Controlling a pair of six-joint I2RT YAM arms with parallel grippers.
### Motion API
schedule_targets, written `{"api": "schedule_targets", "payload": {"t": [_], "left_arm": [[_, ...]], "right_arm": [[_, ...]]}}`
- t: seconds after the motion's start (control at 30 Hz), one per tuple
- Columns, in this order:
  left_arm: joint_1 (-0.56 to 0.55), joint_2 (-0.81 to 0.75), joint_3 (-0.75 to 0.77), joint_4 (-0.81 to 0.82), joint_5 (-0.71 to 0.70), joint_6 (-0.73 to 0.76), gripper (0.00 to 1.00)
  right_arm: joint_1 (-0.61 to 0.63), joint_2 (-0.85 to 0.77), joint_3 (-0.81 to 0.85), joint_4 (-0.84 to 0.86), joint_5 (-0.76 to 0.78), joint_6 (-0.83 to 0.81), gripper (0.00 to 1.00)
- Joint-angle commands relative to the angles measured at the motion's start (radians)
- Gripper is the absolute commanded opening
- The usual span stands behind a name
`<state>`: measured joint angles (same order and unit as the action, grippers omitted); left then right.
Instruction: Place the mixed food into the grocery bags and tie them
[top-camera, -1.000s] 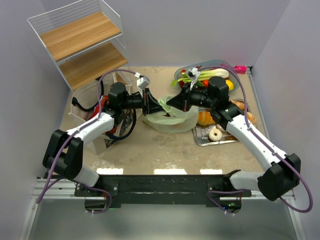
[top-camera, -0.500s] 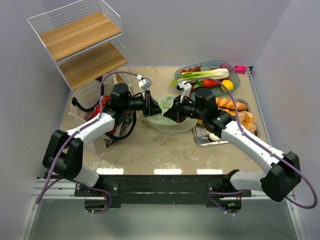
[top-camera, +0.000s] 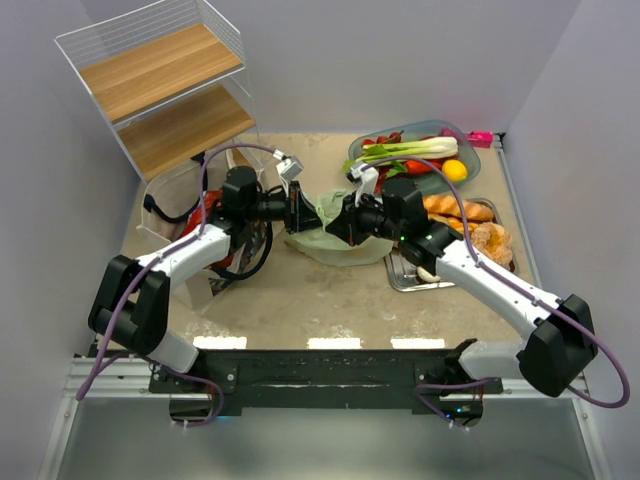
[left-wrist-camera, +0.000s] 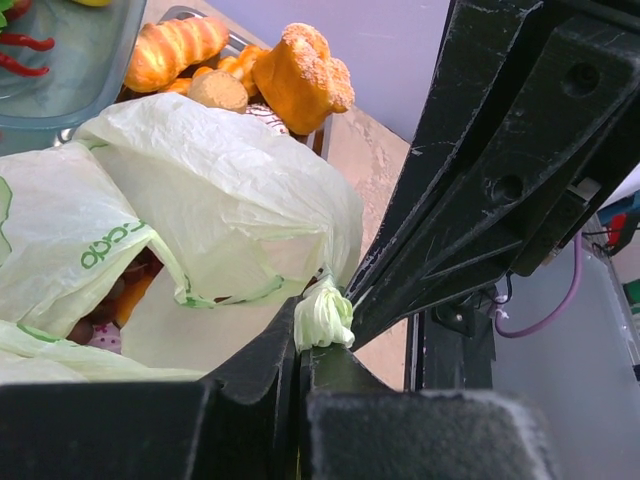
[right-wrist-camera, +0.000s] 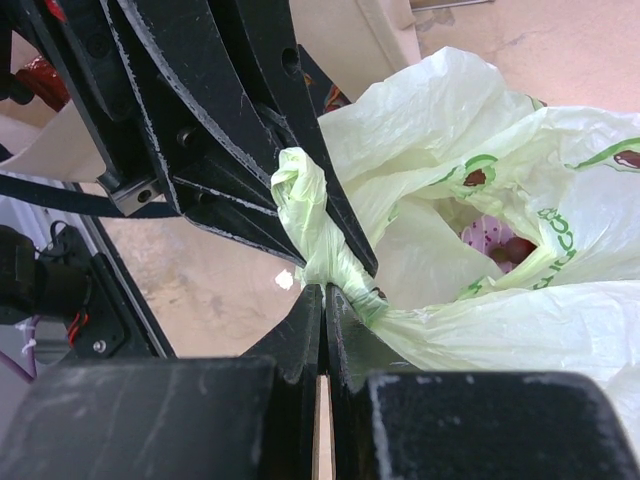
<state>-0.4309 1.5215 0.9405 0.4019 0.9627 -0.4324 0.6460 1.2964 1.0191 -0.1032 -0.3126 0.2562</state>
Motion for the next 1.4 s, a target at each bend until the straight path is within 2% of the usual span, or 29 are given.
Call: {"api": "schedule_targets", "payload": {"t": [0.0, 0.07, 0.3, 0.5, 0.77, 0.83, 0.87, 0.9, 0.97, 1.0, 1.03, 1.27, 1.37], "left_arm": [[0.000, -0.006, 0.023, 0.143, 0.116, -0.061, 0.09], [-0.002, -0.004, 0.020, 0.150, 0.125, -0.068, 0.12], [-0.005, -0.006, 0.018, 0.163, 0.156, -0.078, 0.35], [-0.003, -0.011, 0.029, 0.143, 0.186, -0.071, 0.49], [-0.003, -0.014, 0.064, 0.052, 0.171, 0.004, 0.50], [-0.002, -0.020, 0.093, -0.076, 0.148, 0.073, 0.55], [0.000, -0.023, 0.136, -0.143, 0.134, 0.168, 0.57], [0.001, -0.024, 0.155, -0.266, 0.087, 0.210, 0.61], [0.007, -0.038, 0.184, -0.351, 0.053, 0.277, 0.66], [0.020, -0.041, 0.187, -0.359, 0.053, 0.285, 0.73], [0.026, -0.046, 0.190, -0.359, 0.054, 0.285, 0.74], [0.049, -0.078, 0.158, -0.243, 0.171, 0.239, 0.78], [0.050, -0.080, 0.149, -0.212, 0.154, 0.231, 0.81]], "right_arm": [[-0.002, 0.001, -0.021, 0.008, 0.033, -0.034, 0.00], [-0.003, 0.001, -0.020, 0.019, 0.029, -0.035, 0.00], [-0.003, -0.008, -0.019, 0.023, 0.044, -0.043, 0.00], [-0.003, -0.023, -0.020, 0.022, 0.064, -0.043, 0.00], [-0.002, -0.037, -0.020, 0.013, 0.090, -0.048, 0.00], [-0.002, -0.040, -0.022, 0.013, 0.093, -0.048, 0.00], [-0.002, -0.043, -0.024, 0.014, 0.093, -0.048, 0.00], [-0.002, -0.048, -0.024, 0.014, 0.095, -0.048, 0.00], [-0.003, -0.051, -0.024, 0.014, 0.093, -0.049, 0.00], [-0.003, -0.054, -0.022, 0.014, 0.092, -0.048, 0.00], [-0.002, -0.054, -0.022, 0.014, 0.090, -0.049, 0.00], [-0.003, -0.042, -0.022, 0.020, 0.081, -0.051, 0.00], [-0.002, -0.036, -0.021, 0.025, 0.076, -0.051, 0.00]]}}
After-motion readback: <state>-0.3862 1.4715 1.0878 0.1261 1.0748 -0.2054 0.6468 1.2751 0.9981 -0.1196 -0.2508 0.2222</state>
